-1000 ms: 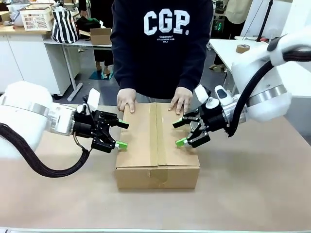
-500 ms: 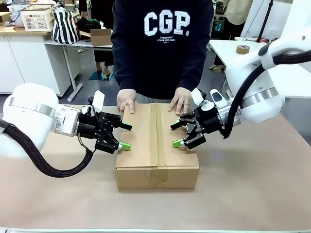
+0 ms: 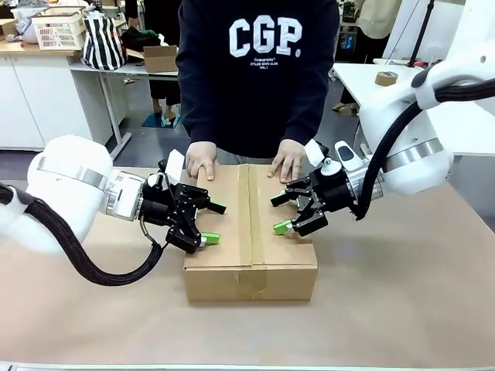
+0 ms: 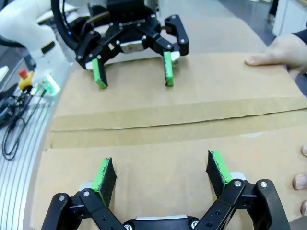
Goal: Pack the gift set into the box.
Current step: Press and hold the closed box until the human finishes sealing it.
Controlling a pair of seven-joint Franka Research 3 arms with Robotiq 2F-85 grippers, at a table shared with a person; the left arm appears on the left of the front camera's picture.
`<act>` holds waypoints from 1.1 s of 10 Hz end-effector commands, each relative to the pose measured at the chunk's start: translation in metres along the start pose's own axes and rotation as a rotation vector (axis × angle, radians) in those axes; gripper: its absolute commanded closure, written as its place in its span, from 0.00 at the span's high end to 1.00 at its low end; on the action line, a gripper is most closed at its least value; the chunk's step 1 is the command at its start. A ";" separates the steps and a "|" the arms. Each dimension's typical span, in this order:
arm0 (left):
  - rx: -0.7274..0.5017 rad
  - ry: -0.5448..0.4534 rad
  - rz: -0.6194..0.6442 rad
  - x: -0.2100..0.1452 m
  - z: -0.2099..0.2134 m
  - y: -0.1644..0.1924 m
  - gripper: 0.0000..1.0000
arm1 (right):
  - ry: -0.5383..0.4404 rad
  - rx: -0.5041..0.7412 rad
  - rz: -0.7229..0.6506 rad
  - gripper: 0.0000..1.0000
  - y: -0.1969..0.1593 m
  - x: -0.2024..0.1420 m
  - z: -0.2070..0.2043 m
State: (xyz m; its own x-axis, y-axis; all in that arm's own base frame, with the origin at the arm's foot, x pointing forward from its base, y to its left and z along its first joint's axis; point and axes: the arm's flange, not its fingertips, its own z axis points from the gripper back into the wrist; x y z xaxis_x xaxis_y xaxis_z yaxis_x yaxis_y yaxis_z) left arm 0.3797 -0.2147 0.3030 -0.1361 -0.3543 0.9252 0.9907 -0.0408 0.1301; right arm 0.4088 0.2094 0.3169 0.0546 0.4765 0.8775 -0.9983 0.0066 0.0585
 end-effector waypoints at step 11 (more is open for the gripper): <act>0.018 0.028 0.002 -0.001 -0.002 0.002 1.00 | 0.005 0.000 -0.002 1.00 0.001 -0.002 -0.001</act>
State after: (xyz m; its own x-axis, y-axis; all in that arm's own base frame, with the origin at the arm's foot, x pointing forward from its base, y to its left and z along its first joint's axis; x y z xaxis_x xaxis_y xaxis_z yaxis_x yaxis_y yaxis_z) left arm 0.3835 -0.2184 0.3049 -0.1288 -0.3735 0.9187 0.9908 -0.0088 0.1353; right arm 0.4088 0.2095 0.3171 0.0538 0.4764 0.8776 -0.9983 0.0057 0.0581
